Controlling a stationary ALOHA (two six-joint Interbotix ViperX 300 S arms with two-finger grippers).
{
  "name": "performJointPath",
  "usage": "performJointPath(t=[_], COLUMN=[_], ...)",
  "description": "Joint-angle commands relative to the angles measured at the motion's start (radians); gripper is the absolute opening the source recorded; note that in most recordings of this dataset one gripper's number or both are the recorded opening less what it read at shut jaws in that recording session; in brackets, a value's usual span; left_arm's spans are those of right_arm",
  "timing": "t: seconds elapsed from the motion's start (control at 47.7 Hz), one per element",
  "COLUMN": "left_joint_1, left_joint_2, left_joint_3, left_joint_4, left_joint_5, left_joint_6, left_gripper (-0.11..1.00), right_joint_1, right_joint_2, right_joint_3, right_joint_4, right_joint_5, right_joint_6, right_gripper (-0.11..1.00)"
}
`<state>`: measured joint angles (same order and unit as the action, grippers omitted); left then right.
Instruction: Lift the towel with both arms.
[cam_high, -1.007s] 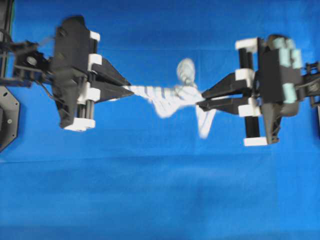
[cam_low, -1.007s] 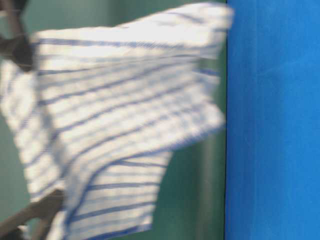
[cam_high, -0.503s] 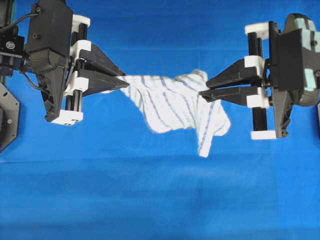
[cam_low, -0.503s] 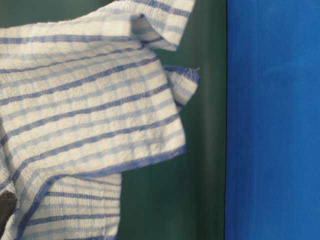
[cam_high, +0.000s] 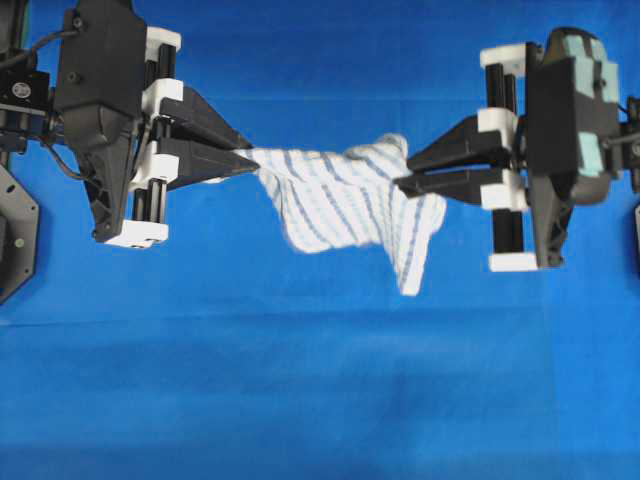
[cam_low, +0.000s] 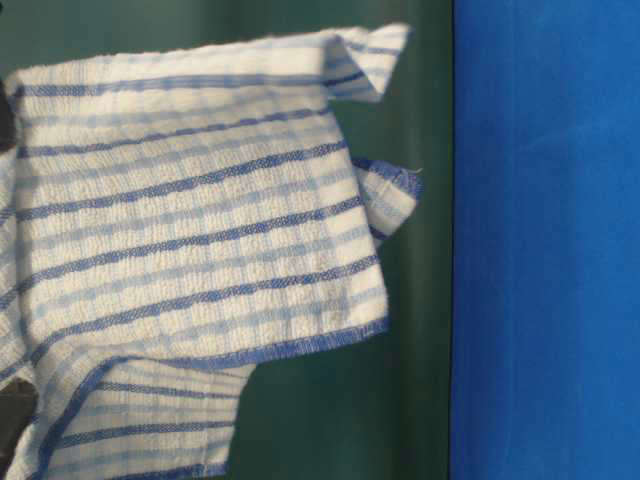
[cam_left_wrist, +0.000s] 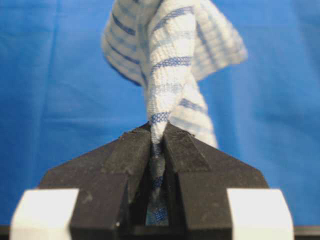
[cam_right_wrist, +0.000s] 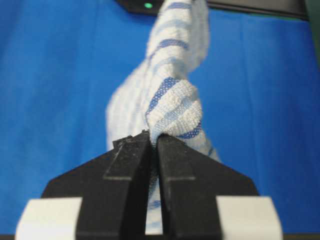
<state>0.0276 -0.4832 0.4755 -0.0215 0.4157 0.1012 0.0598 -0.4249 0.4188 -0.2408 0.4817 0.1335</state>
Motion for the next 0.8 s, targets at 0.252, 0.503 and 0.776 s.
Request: performJointPath(t=[0.252, 0.503, 0.776], left_joint_1=[-0.014, -0.014, -0.040], left_joint_2=[-0.005, -0.009, 0.032], left_joint_3=[-0.018, -0.012, 0.048], left_joint_4=[0.000, -0.002, -0.002], left_joint_5=[-0.048, -0.041, -0.052], left_joint_6=[0.017, 0.015, 0.014], left_gripper=[0.75, 0.87, 0.87], right_joint_1=[-0.006, -0.006, 0.002], right_joint_2=[0.000, 0.000, 0.011], right_joint_3=[-0.031, -0.029, 0.015], right_joint_4=[-0.006, -0.006, 0.002], right_joint_5=[-0.003, -0.003, 0.002], right_joint_6=[0.003, 0.005, 0.020], right_gripper=[0.65, 0.70, 0.70])
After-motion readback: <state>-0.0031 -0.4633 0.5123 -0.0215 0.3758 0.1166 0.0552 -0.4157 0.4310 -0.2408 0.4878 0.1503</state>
